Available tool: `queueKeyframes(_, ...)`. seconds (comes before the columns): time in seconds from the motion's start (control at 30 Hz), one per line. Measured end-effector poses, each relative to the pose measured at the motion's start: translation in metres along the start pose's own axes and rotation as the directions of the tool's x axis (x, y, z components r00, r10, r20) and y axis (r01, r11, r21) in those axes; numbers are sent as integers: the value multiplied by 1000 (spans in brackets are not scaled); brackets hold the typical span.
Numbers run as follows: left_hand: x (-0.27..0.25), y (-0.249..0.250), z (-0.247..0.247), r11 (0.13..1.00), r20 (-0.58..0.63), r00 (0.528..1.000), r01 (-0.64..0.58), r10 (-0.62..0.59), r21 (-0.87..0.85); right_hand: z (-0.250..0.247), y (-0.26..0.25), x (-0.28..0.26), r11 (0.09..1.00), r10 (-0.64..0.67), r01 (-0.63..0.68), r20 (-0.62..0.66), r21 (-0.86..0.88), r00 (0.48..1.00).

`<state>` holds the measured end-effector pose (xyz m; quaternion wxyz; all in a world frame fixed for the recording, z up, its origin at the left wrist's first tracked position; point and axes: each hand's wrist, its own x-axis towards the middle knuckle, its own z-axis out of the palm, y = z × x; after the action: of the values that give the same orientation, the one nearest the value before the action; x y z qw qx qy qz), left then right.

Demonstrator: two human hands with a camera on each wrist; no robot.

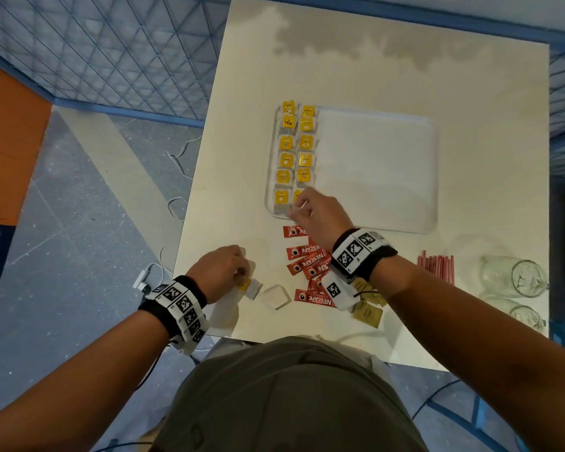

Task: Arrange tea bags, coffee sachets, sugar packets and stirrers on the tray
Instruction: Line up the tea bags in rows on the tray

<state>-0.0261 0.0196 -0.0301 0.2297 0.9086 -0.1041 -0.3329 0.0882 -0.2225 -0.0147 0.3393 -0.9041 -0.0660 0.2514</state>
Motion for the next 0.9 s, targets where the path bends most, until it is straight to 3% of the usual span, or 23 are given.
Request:
queueKeyframes(0.17,-6,-2,1,997,-32,999,-12,10,-82,15,-4,-33,981,-146,172,256,-86,956)
queueKeyframes(0.37,-11,3,7,995,-20,995,-96,96,37,42,-2,-57,870,-211,387,479,-306,852)
queueKeyframes(0.47,-8,6,11,989,-47,991,-124,128,78,55,-1,-66,829,-236,446,513,-336,825)
queueKeyframes(0.6,-4,8,12,989,-22,996,-81,84,120,63,-6,-72,772,-246,498,538,-395,807)
queueKeyframes(0.9,-2,6,8,999,-33,999,-38,38,16,70,1,-72,773,-297,521,519,-363,802)
